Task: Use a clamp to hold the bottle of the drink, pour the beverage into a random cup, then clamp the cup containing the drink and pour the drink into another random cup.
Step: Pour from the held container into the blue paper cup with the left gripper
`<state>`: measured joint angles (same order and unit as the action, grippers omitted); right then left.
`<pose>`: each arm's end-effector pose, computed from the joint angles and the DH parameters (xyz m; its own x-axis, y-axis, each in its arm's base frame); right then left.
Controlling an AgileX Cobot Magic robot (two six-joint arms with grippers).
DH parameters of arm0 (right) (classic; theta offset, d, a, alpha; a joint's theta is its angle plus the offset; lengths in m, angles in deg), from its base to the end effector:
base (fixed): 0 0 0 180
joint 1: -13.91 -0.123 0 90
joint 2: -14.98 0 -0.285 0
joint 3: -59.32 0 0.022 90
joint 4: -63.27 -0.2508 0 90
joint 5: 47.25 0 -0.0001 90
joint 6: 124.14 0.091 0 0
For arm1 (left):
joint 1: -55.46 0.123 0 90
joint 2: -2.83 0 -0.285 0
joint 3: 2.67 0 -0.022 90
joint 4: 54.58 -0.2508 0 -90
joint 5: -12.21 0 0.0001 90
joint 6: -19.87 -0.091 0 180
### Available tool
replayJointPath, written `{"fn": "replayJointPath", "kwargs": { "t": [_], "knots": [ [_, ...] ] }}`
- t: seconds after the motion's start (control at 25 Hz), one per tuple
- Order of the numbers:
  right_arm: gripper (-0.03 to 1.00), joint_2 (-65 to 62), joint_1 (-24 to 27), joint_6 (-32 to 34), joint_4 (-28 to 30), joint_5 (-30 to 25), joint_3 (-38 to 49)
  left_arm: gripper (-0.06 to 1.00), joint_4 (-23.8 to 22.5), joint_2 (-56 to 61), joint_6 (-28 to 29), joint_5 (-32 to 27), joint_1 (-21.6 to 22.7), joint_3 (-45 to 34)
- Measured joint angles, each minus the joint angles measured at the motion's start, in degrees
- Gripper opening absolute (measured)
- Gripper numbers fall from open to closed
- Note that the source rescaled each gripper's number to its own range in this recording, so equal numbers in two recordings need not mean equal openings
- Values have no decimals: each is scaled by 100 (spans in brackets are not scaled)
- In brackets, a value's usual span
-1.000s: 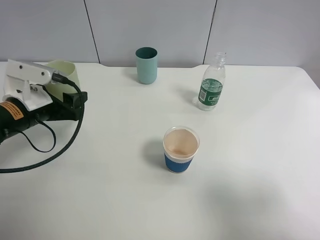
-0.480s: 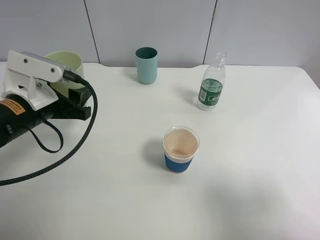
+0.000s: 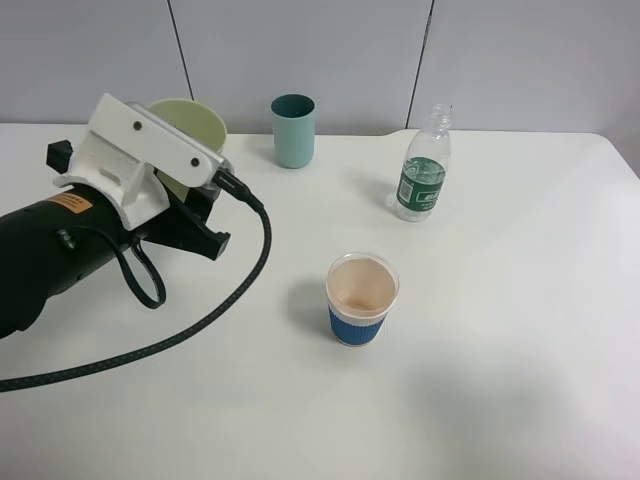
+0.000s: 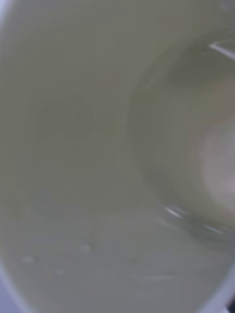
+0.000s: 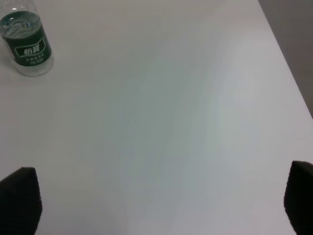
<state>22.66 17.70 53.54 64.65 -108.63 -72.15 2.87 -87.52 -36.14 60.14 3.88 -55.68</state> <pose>-0.0058 -0.0015 0.2766 -0.4658 -0.0213 -0.8846 0.0606 0.9966 -0.0559 0.1904 -0.1485 0.1926 -0.1929 0.4530 -0.8704 0.2884 0.8740 0.3910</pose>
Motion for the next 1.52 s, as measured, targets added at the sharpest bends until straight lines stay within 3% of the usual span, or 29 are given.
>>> {"fn": "replayJointPath", "kwargs": {
  "t": [0.16,0.32,0.76,0.92,1.52],
  "knots": [
    [100,0,0,0,0,0,0,3,847,-68,-985,-4,-425,356],
    [100,0,0,0,0,0,0,3,1305,-229,-1640,-12,-759,618],
    [100,0,0,0,0,0,0,3,1768,-691,-2575,-12,-1373,932],
    [100,0,0,0,0,0,0,3,2105,-901,-3167,-12,-1512,1198],
    [100,0,0,0,0,0,0,3,2948,-1517,-5245,-90,-1535,1862]
  ]
}}
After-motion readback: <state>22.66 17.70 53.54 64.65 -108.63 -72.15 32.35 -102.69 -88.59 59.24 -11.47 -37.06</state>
